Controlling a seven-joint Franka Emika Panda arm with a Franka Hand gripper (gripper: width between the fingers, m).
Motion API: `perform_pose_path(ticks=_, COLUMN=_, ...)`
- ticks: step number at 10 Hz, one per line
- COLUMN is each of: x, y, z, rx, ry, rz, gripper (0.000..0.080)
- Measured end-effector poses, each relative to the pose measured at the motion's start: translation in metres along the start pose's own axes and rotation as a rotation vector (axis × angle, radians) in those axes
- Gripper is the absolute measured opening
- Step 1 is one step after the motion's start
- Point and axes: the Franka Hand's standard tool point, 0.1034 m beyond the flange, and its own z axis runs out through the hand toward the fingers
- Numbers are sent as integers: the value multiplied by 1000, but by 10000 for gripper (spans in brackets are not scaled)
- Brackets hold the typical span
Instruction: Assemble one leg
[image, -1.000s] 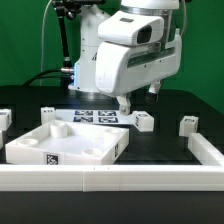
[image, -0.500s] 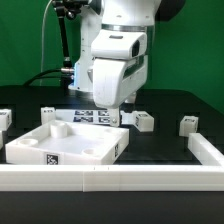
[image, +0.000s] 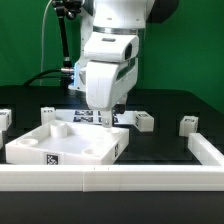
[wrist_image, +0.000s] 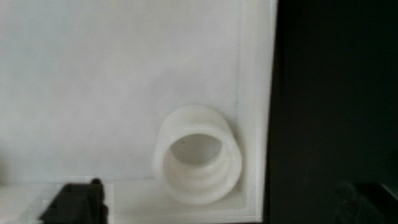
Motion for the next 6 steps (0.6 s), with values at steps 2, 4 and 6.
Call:
perform_pose_path(ticks=2, x=-19, y=-4, z=16, rx=-51, ry=24, rz=-44, gripper=650)
perform_pose_path(ticks=4, x=-37, y=-6, z=29, rx=-34, ry=20, rz=-36, gripper=650)
perform_pose_path(ticks=6, x=-37, y=-10, z=36, rx=-24, ry=19, rz=-30, gripper=650)
